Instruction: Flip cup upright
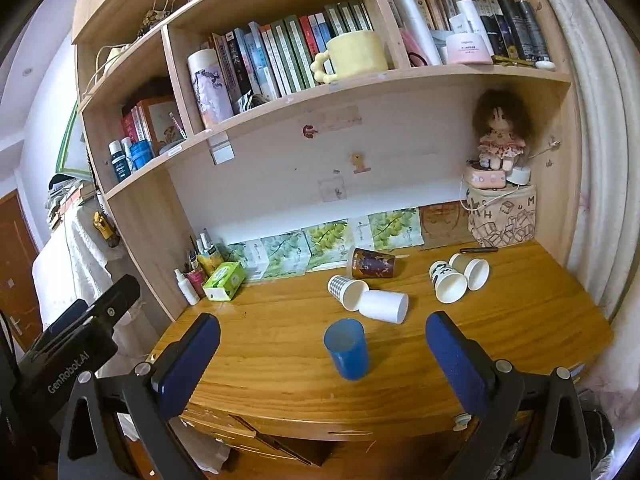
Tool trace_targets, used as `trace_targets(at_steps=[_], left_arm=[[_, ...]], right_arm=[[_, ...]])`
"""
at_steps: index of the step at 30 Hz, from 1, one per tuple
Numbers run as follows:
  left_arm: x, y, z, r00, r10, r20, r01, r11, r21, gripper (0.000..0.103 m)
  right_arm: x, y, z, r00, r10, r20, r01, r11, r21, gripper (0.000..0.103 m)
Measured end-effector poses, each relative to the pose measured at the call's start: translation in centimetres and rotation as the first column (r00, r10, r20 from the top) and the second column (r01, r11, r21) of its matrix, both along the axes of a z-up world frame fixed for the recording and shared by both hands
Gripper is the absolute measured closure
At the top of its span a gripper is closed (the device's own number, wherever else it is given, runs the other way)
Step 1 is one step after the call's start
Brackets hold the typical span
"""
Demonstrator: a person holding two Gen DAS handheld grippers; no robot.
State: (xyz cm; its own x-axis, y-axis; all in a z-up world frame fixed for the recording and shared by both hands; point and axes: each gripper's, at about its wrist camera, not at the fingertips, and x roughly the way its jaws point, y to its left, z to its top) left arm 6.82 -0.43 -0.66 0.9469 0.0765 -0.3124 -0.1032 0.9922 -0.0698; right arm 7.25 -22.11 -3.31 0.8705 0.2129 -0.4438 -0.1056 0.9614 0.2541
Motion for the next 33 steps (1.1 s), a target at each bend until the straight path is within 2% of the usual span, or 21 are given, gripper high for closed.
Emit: trace_targets(at_steps=[5, 22, 33], left_arm=[[0.2, -0.9, 0.1, 1.0, -0.018, 0.014, 0.018, 0.999, 0.038, 0.0], [0.8, -1.1, -0.1, 0.999, -0.027, 0.016, 0.027, 0.999, 0.04, 0.0], [1.1, -0.9, -0.3, 0.999, -0.049, 0.0, 0.049, 0.998, 0.033, 0.0]], right_arm=[[0.2, -0.2, 0.3, 1.0, 0.001, 0.03, -0.002, 1.0, 0.002, 0.0], [0.8, -0.4, 0.6, 0.997, 0.027, 0.07, -0.027, 1.0, 0.01, 0.0], [0.8, -0.4, 0.6, 0.998, 0.014, 0.059, -0.014, 1.0, 0.005, 0.0]])
